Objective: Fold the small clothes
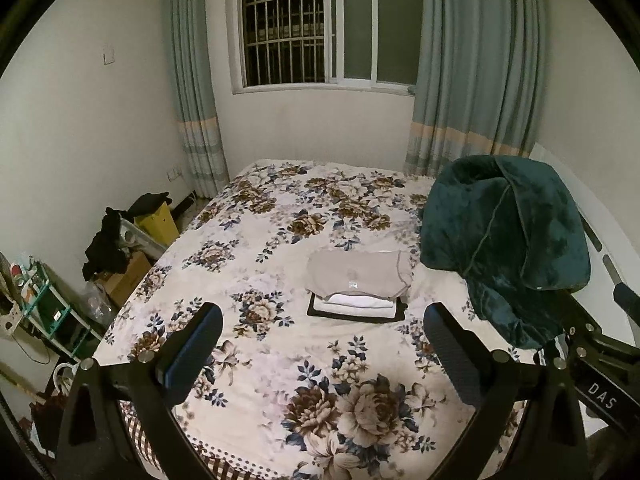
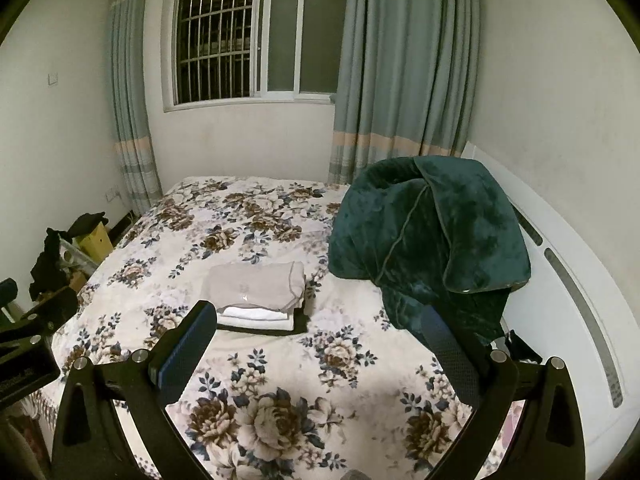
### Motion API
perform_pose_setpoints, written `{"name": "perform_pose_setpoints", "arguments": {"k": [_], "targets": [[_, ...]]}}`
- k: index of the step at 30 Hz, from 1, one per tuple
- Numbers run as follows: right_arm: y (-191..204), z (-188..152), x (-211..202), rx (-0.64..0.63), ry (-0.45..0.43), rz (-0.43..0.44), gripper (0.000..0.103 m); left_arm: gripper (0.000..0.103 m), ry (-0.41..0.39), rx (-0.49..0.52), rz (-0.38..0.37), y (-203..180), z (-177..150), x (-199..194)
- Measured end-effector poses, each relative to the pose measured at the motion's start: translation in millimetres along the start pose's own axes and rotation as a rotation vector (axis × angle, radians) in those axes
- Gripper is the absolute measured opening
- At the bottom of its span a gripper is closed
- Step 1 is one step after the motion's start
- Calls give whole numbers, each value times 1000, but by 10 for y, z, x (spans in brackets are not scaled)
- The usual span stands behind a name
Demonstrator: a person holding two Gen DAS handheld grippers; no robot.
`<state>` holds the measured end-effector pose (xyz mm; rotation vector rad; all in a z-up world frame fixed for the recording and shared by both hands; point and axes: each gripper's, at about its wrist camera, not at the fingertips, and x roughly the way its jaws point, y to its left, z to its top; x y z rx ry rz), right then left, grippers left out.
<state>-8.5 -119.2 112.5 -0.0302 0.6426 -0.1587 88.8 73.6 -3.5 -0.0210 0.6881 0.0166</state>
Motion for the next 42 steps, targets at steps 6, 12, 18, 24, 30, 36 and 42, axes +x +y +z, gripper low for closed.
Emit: {"name": "perform_pose_setpoints", "arguments": {"k": [6, 12, 18, 24, 30, 36, 42], "targets": [[-22, 11, -46, -1, -6, 11, 103, 103, -6, 0, 4, 9, 2, -39], [-63, 0, -102, 9, -19, 20, 103, 103, -4, 5, 5, -26, 12, -69], [-109, -25, -124, 17, -21, 25, 103, 103, -5, 3, 4, -28, 9, -60], [-96, -30, -143, 16, -25, 30, 103, 103, -13, 5, 8, -52, 8, -114], [-90, -41, -154, 20, -23, 36, 103, 103, -15, 2, 7, -55, 9, -121], [-81, -55, -158, 22, -25, 32, 103, 103, -12, 6, 10, -57, -4, -140], [-89, -58, -154, 17, -27, 31, 103, 103, -13, 5, 10, -54, -1, -154]]}}
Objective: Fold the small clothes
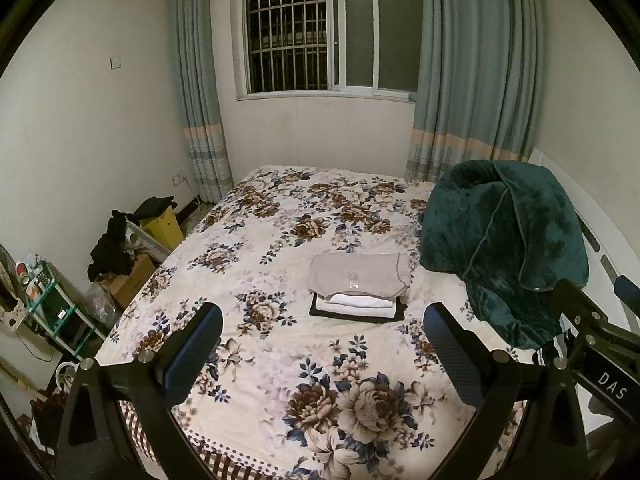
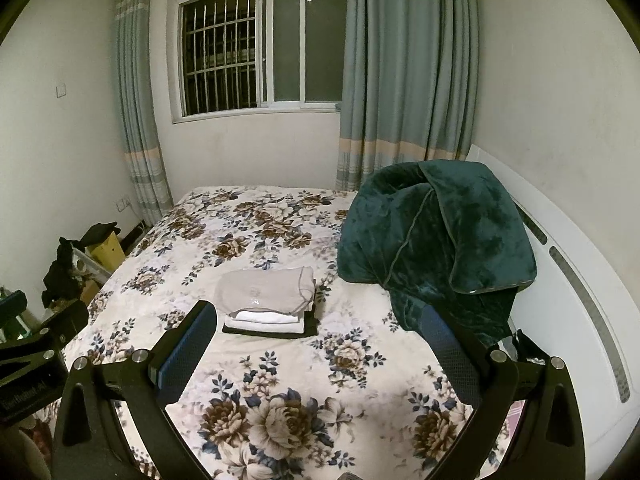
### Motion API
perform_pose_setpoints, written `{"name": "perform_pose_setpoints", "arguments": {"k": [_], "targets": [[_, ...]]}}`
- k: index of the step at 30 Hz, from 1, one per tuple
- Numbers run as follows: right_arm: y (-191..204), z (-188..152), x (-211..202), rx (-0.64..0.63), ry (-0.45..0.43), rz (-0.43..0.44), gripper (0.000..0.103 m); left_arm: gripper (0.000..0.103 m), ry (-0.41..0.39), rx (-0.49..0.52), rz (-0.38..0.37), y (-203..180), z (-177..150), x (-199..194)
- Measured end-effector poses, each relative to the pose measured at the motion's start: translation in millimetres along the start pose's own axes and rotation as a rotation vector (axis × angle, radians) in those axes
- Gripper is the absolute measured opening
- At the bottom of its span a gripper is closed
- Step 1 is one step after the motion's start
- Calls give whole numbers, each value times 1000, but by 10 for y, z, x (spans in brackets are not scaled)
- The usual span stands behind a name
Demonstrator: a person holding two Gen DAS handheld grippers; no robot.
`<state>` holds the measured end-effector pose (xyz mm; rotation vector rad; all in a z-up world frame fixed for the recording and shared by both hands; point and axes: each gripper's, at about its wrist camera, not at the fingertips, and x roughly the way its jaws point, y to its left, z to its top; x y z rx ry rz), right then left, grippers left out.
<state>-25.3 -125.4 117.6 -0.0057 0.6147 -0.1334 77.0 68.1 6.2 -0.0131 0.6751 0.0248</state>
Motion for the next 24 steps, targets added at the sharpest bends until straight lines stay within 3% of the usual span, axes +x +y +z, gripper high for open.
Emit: {"name": "perform_pose_setpoints", "arguments": {"k": [24], "targets": [[32, -47, -29, 8, -4, -1, 103, 103, -24, -13, 18, 81, -4, -164]]}}
